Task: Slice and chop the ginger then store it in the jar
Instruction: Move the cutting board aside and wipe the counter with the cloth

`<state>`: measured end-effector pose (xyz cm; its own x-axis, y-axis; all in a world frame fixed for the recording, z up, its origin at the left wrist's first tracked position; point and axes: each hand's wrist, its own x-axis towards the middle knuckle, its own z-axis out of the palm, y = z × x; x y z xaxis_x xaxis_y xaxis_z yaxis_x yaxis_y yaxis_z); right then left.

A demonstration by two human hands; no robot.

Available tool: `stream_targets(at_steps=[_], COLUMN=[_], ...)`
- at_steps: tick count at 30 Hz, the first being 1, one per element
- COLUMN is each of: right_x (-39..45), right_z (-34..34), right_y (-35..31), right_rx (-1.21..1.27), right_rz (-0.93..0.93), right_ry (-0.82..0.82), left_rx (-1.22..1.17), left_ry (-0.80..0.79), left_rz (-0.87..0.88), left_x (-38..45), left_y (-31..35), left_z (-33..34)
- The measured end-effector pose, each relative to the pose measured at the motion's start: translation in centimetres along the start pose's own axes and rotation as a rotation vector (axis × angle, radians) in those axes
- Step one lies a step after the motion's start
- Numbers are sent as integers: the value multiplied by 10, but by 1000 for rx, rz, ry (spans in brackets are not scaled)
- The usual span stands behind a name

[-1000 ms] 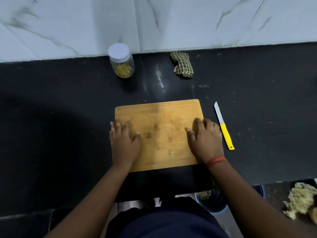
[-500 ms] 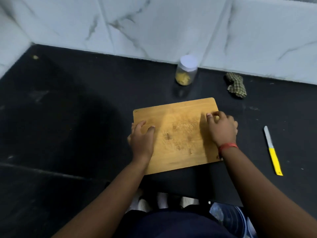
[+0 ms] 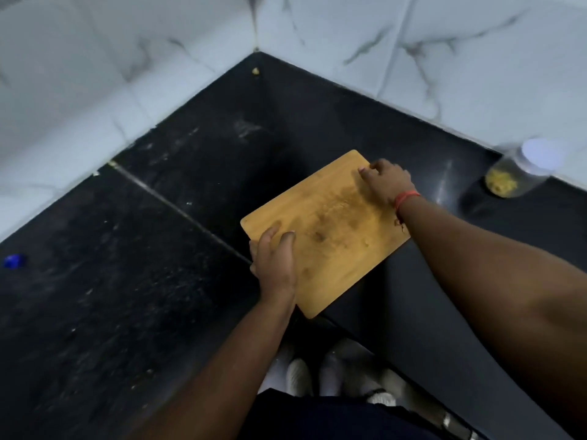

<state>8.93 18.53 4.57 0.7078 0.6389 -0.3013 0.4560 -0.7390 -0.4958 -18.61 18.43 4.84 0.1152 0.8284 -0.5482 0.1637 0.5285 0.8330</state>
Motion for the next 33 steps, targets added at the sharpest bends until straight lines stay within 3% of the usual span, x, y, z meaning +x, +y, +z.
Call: stream_targets(at_steps=[5,13,18,25,33], right_x=[22,30,14,-14,-42], right_z=[17,26,32,20,-41], right_y=[-41,-50,-29,28,118], right_rx=[-55,-349,-413,-497,-432], right_rz=[-83,-180,-244,-300,-191], right_ry=[-141,-240,-117,-31,183], left_rx=[-46,195,397,646,993], left_ry=[-10,-65,-48,-173,-409], left_rz=[-24,70,237,477,656], left_x=[3,3,-2,-2,-24], left_y=[-9,-16,-15,-7,-11], left_z=[-18,-22,-7,48,134])
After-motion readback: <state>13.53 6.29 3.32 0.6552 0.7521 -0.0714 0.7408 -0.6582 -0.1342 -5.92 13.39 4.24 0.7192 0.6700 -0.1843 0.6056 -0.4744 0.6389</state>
